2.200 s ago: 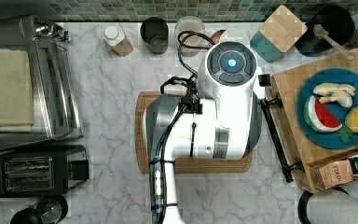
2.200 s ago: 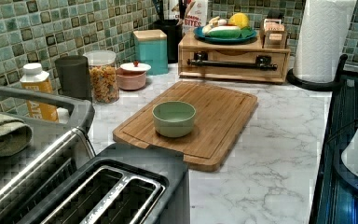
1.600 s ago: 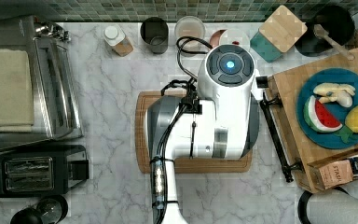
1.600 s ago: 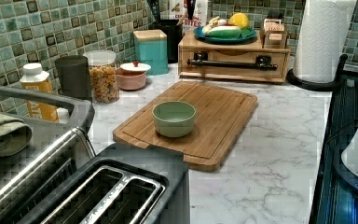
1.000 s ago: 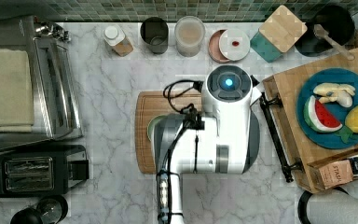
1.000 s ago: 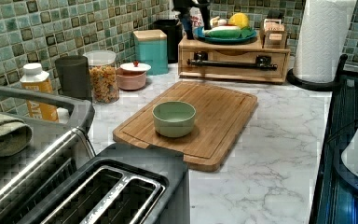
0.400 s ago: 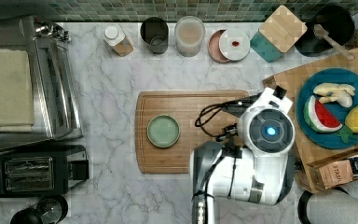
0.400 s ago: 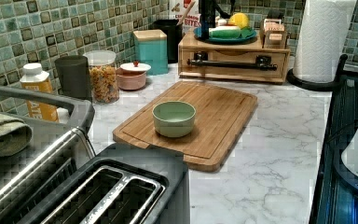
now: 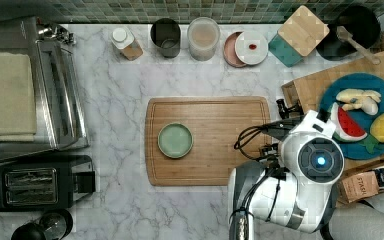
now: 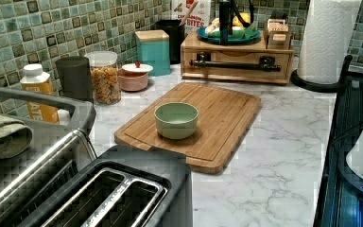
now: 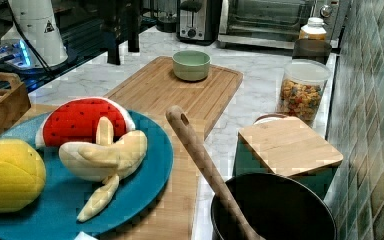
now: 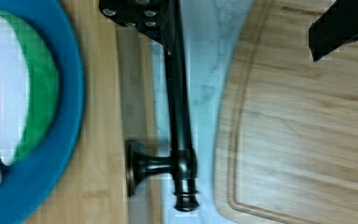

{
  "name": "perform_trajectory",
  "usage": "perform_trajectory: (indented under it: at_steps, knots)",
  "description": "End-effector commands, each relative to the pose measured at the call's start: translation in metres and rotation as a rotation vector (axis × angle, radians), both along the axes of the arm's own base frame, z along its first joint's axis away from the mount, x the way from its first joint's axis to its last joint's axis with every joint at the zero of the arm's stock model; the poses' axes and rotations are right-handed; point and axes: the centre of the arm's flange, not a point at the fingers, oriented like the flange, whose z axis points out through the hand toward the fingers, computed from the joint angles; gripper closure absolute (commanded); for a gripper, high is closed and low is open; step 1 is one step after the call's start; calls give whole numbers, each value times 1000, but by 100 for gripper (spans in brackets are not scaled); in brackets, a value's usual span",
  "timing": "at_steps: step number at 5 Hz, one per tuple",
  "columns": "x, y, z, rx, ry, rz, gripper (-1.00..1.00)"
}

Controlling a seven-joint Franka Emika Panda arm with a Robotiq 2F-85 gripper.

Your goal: Open the drawer.

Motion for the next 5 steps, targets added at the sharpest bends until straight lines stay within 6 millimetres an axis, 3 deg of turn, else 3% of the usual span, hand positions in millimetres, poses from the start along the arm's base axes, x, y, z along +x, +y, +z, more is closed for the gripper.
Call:
perform_trajectory:
  at_steps: [1,3,5]
  knots:
    - [0,-32,-33,-67,4,192,-100]
    - [13,-56,-58,-121,-12,182,-100]
    - [14,-67,-77,-121,-47,177,-100]
